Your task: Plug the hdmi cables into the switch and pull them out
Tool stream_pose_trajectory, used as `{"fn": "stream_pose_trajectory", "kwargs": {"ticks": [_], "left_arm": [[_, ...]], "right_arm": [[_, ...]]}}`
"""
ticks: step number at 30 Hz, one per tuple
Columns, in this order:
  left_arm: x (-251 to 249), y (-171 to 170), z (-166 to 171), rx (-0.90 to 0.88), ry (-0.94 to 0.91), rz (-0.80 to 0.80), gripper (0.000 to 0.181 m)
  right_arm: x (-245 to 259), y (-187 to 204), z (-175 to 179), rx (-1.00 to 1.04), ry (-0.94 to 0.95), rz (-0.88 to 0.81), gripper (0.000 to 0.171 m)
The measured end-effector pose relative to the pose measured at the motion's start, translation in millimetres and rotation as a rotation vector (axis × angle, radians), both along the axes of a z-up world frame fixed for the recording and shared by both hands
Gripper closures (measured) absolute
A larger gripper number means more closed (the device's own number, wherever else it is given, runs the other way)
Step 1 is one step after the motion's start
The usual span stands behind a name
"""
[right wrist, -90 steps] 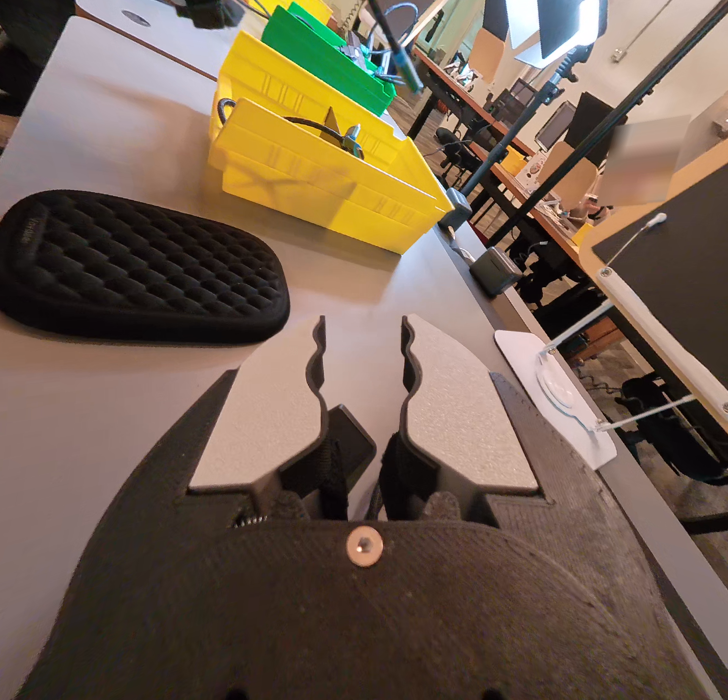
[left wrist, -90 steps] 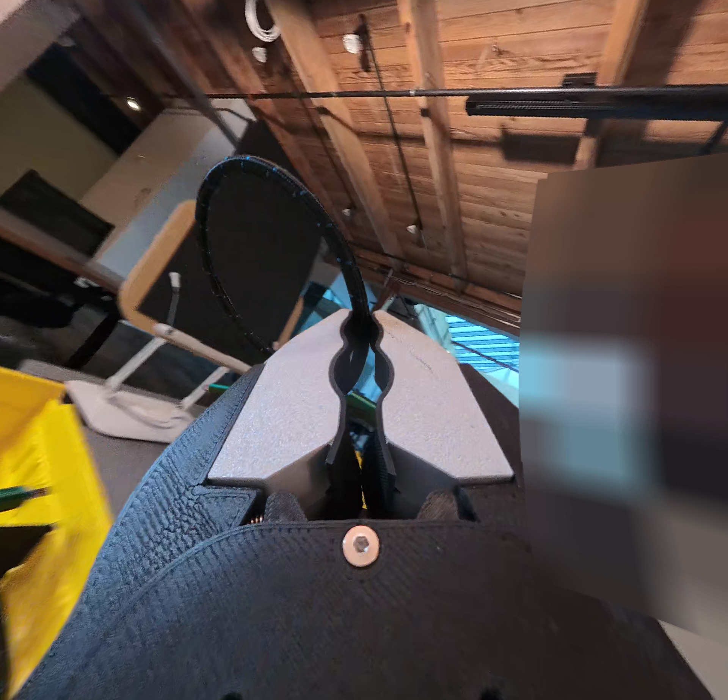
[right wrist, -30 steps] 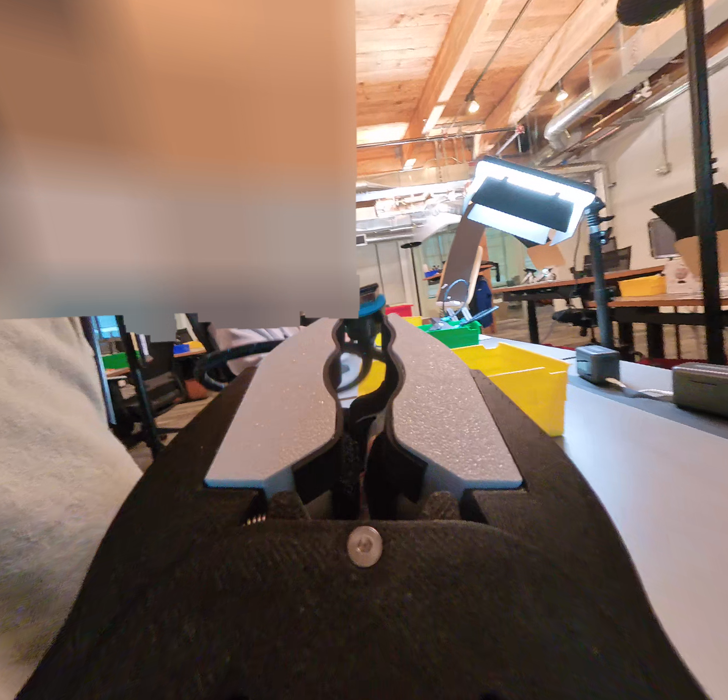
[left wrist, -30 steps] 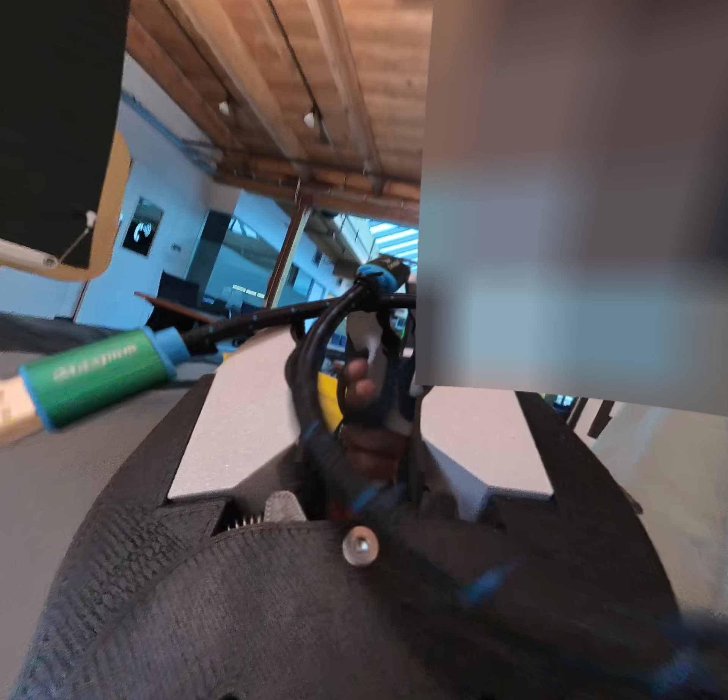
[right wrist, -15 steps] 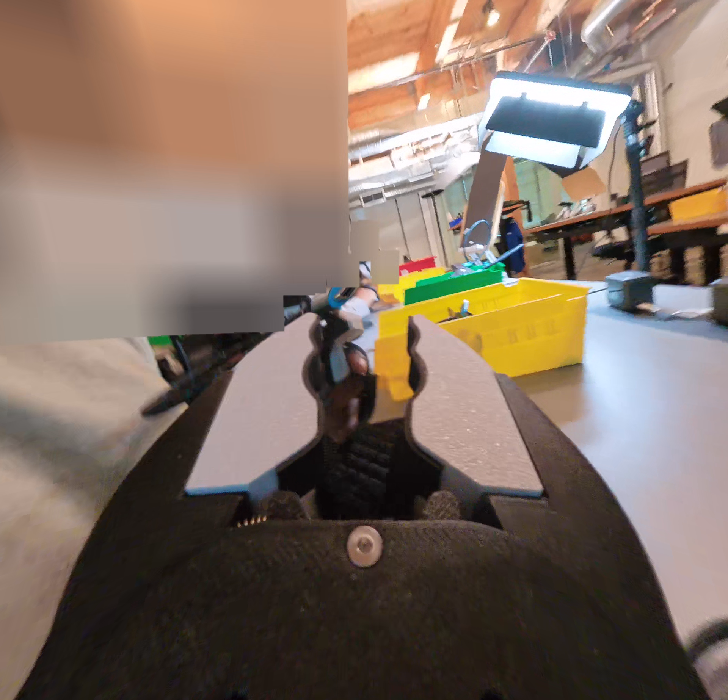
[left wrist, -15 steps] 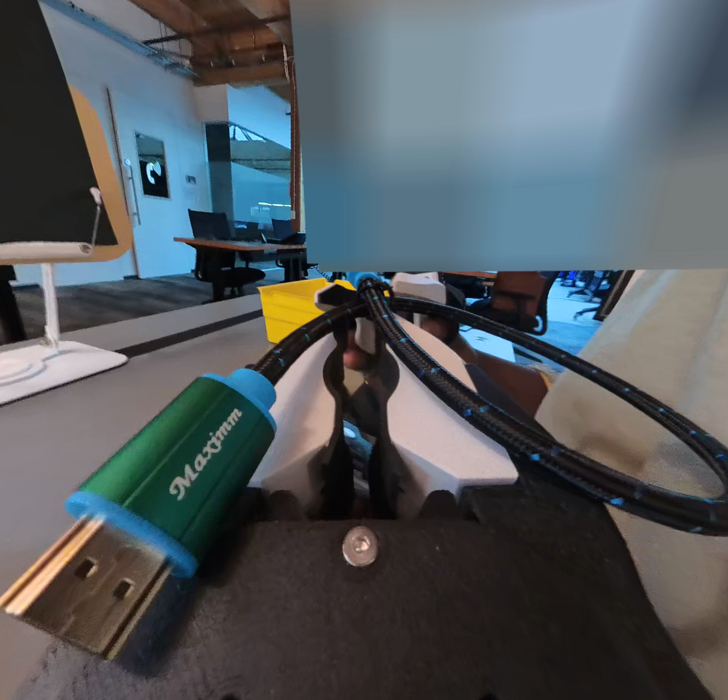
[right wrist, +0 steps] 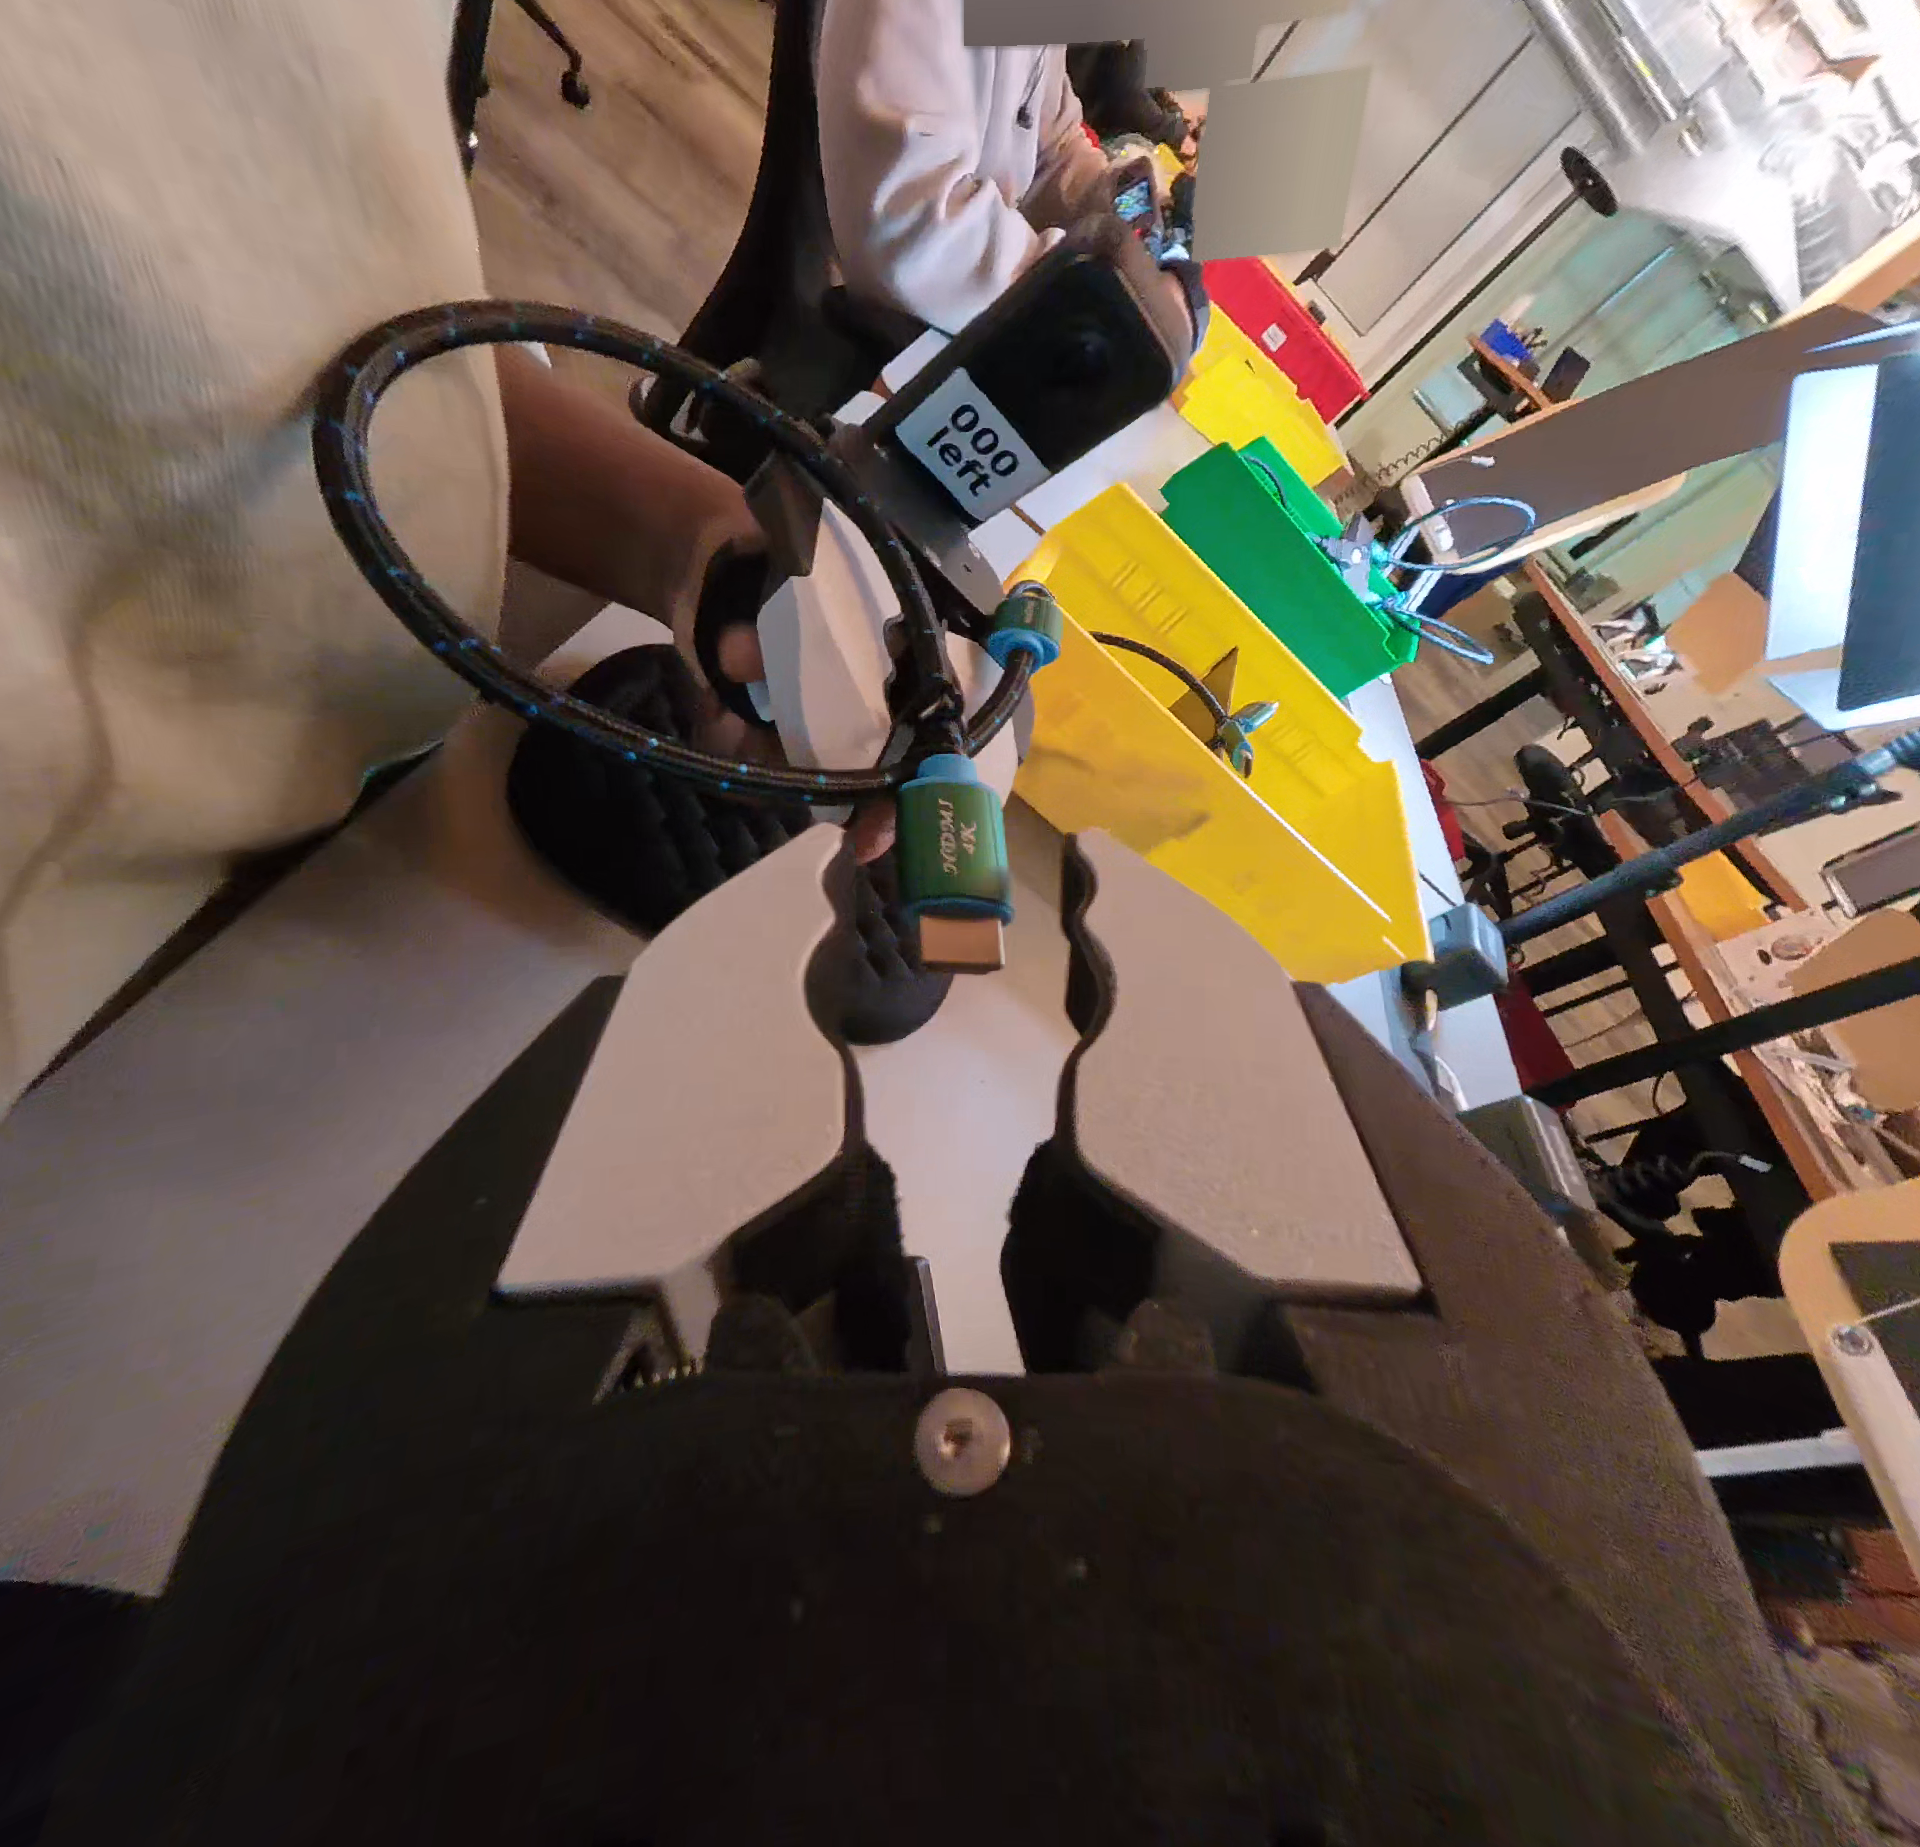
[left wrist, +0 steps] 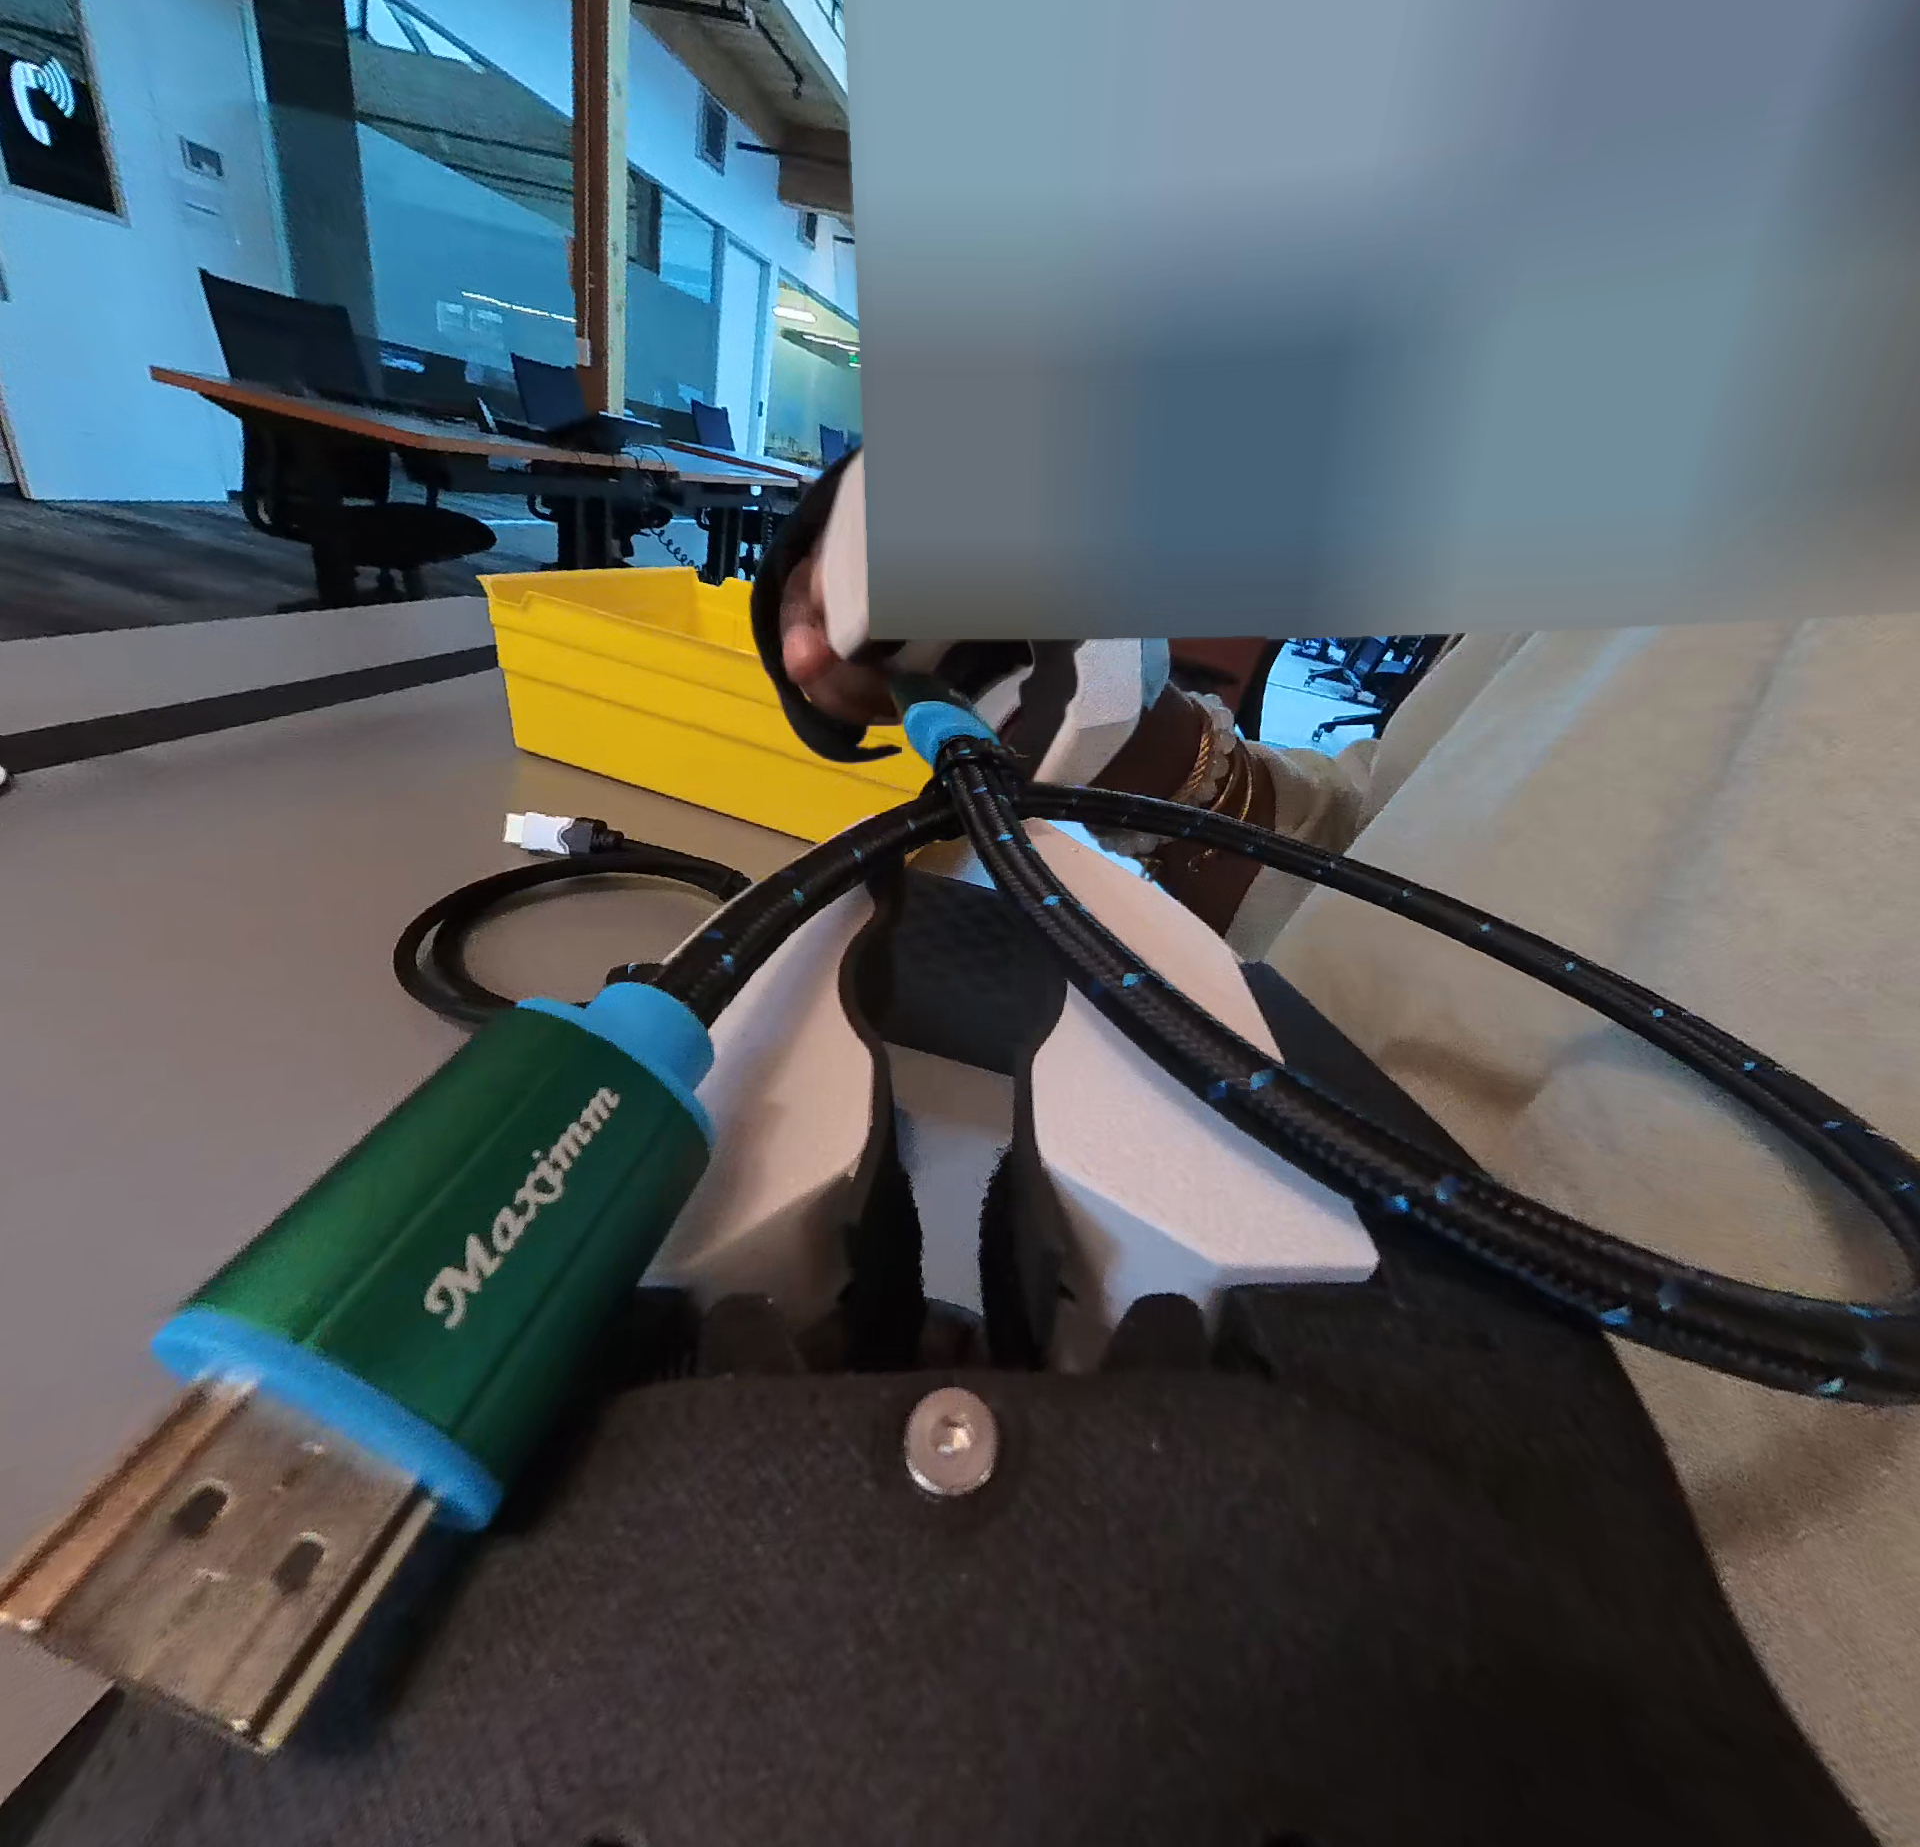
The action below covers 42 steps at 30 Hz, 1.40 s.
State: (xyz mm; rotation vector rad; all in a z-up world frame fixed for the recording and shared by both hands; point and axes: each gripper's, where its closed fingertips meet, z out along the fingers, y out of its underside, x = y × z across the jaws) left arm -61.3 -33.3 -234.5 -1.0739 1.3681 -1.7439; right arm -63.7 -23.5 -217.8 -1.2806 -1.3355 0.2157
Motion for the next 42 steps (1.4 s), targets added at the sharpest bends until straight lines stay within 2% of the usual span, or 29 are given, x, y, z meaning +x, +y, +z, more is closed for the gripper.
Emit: {"fn": "stream_pose_trajectory", "kwargs": {"ticks": [1, 3, 7, 12, 15, 18, 22, 25, 27, 28, 30, 33, 37, 40, 42], "left_arm": [[0, 0, 0, -0.002, -0.001, 0.002, 0.117], [0, 1, 1, 0.001, -0.011, 0.008, 0.115], [1, 0, 9, 0.032, -0.088, 0.029, 0.139], [1, -1, 22, 0.147, -0.21, 0.076, 0.133], [5, 2, 16, 0.277, -0.207, 0.137, 0.135], [9, 6, 13, 0.351, -0.215, 0.195, 0.136], [9, -5, 14, 0.262, -0.234, 0.131, 0.143], [-2, -4, 26, 0.007, -0.307, 0.044, 0.158], [-10, 8, 37, -0.215, -0.345, 0.012, 0.163], [-7, 11, 34, -0.236, -0.322, 0.024, 0.161], [-3, 12, 28, -0.165, -0.297, 0.072, 0.155], [-5, 7, 28, -0.102, -0.299, 0.041, 0.151], [-4, 11, 20, -0.027, -0.291, 0.054, 0.151], [1, 3, 18, 0.021, -0.293, 0.054, 0.153], [2, 2, 21, -0.021, -0.308, 0.052, 0.156]], "right_arm": [[-1, -1, -2, 0.01, -0.003, 0.008, 0.144], [1, 1, -2, 0.011, 0.017, -0.019, 0.151], [4, 1, -2, -0.073, 0.174, -0.042, 0.151], [2, -3, 2, -0.219, 0.469, 0.0, 0.151], [1, -5, 4, -0.307, 0.612, 0.032, 0.151], [-6, -4, 0, -0.366, 0.66, 0.04, 0.151], [-12, -6, 3, -0.386, 0.687, 0.064, 0.151], [-6, -11, 12, -0.363, 0.721, 0.088, 0.151], [1, -7, 8, -0.336, 0.687, 0.03, 0.152], [0, -6, 4, -0.333, 0.661, 0.008, 0.151], [-2, -5, 2, -0.319, 0.638, -0.012, 0.151], [-1, -6, 5, -0.346, 0.693, 0.009, 0.152], [0, -7, 10, -0.373, 0.772, 0.033, 0.151], [-6, -4, 3, -0.391, 0.76, 0.007, 0.151], [-3, -4, 5, -0.397, 0.797, 0.012, 0.152]]}}
